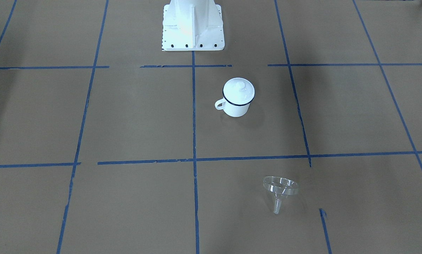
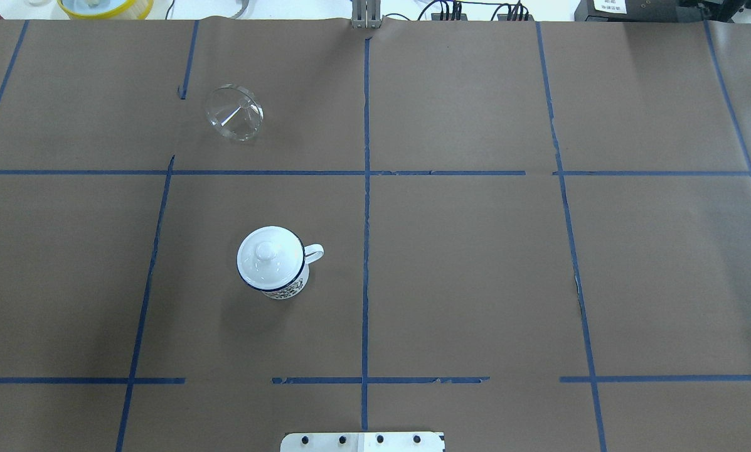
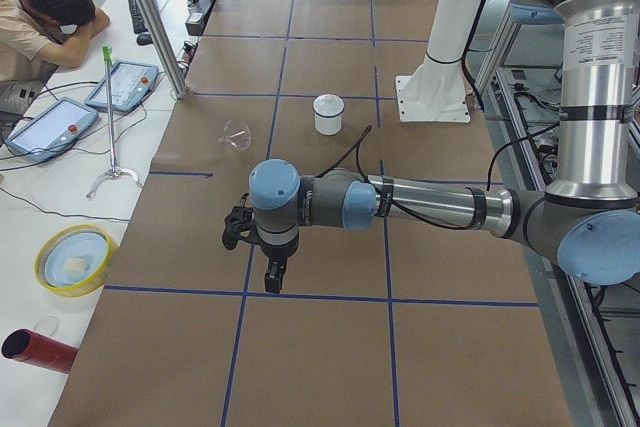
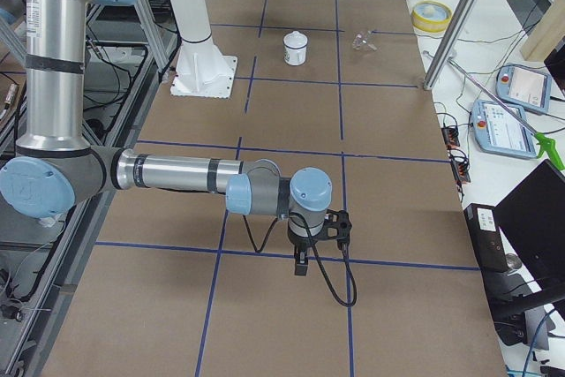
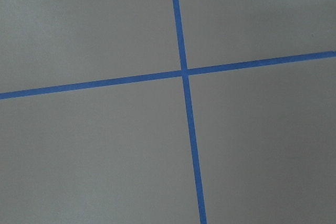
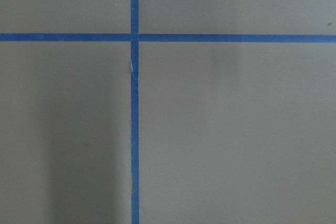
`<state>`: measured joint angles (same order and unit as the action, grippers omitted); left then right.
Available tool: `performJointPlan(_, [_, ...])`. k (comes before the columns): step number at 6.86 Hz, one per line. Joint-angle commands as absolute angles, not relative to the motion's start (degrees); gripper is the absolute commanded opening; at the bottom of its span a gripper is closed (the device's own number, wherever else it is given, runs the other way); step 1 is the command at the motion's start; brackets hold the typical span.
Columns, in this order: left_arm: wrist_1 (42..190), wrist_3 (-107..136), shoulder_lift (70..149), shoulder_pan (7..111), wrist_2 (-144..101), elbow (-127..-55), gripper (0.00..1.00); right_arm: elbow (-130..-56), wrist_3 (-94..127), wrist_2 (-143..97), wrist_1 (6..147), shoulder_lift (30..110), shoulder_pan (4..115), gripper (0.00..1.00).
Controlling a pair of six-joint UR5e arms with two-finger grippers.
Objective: Place funnel on cup
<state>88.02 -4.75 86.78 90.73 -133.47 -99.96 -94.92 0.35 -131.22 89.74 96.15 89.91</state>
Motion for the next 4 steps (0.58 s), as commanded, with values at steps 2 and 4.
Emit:
performJointPlan(2, [88.4,-4.1,90.6,88.9,-133.2,-102.0,1.0,-94.9,0.4,-131.2,89.7,96.2,89.9,1.0])
performJointPlan(4, [89.0,-4.1,99.1,88.9,-133.0,-101.2,1.0,-94.9,0.4,-131.2,89.7,96.2,89.9,1.0])
